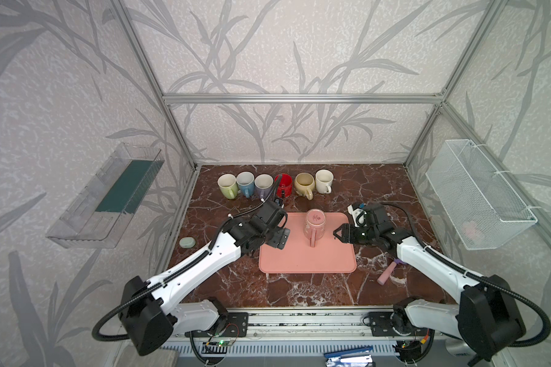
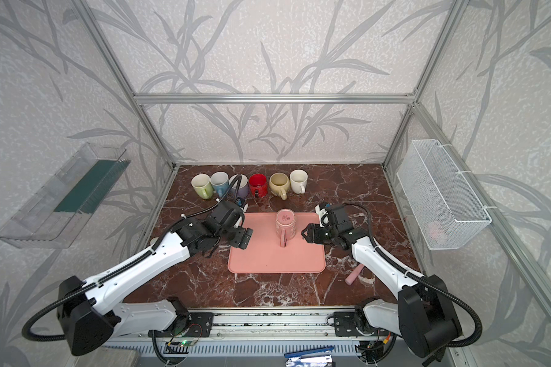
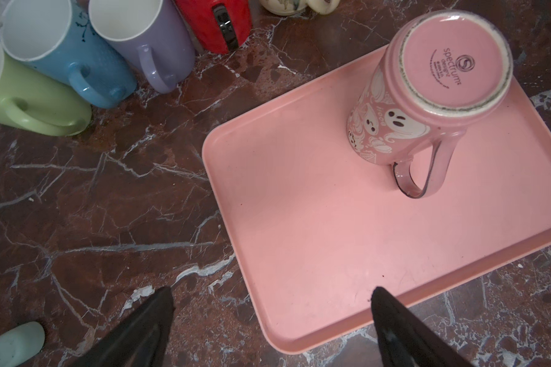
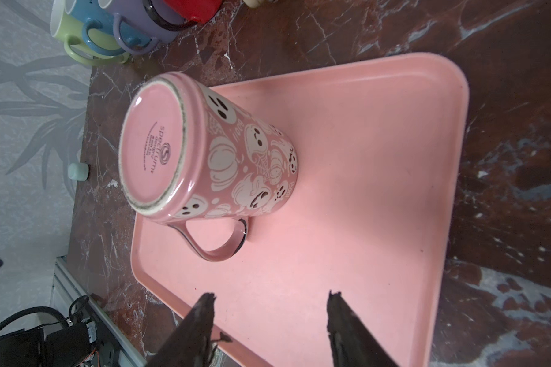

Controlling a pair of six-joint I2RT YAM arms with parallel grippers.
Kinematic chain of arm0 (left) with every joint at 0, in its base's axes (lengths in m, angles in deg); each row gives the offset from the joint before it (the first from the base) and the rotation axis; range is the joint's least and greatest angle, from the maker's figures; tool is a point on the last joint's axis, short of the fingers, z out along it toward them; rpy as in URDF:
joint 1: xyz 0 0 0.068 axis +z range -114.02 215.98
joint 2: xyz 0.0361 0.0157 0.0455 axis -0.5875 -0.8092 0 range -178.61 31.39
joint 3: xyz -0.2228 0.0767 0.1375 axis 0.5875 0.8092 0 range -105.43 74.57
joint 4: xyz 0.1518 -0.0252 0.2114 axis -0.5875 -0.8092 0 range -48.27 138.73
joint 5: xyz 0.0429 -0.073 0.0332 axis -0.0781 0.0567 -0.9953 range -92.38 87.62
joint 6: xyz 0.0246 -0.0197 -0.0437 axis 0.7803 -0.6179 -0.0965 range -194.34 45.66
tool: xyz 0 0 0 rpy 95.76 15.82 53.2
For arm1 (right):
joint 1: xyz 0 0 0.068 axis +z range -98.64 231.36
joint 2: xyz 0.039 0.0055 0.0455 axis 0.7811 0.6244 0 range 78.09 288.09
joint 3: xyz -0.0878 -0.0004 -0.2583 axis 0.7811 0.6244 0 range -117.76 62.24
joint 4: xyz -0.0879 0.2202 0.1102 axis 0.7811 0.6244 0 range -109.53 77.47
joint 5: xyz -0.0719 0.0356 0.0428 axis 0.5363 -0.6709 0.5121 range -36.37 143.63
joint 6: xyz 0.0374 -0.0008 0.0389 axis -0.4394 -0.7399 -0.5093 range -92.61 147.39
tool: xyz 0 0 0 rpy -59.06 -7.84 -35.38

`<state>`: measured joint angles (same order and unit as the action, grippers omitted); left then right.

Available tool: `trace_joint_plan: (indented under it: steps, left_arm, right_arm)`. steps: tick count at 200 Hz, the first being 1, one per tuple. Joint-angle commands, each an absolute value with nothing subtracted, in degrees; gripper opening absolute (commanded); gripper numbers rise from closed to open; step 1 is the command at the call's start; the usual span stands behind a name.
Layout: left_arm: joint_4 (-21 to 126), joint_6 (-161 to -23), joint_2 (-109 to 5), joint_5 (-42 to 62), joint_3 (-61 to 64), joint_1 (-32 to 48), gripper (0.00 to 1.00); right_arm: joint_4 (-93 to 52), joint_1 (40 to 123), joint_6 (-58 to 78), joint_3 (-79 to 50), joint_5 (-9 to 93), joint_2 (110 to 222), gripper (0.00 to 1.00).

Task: Turn the mug right side up
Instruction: Pick up the mug from the tray.

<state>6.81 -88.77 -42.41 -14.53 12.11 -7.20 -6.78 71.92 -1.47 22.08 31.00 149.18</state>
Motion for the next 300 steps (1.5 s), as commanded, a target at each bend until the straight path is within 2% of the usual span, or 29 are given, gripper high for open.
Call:
trace_joint_plan:
  steps: [1,90,128,197,238,300]
  left_arm:
    - [6.78,-90.96,-46.17,-17.94,8.27,-9.36,0.92]
    - [4.90,-105.04,-65.15,-20.70,-4.85,-17.00,0.74]
    - [4.71,-108.69,-70.04,-21.45,-8.00,-19.07,0.70]
    - [5.74,-113.10,-76.65,-18.76,-12.06,-19.39,0.61]
    - [3.95,-113.26,-80.14,-20.41,-14.85,-19.30,0.60]
    - [0.48,-114.48,-84.92,-22.10,-18.51,-18.88,0.52]
  right_arm:
    - [-10.60,70.20,-2.93,23.18,27.62,149.04,0.58]
    - [-12.71,66.86,-6.48,26.41,30.73,148.43,0.58]
    - [-13.73,66.47,-7.80,27.37,31.61,148.23,0.59]
    - [-13.76,66.48,-8.55,29.22,32.98,146.12,0.60]
    - [-13.96,66.46,-8.64,29.49,32.32,146.03,0.60]
    - [-13.56,66.52,-8.14,29.56,32.63,145.81,0.60]
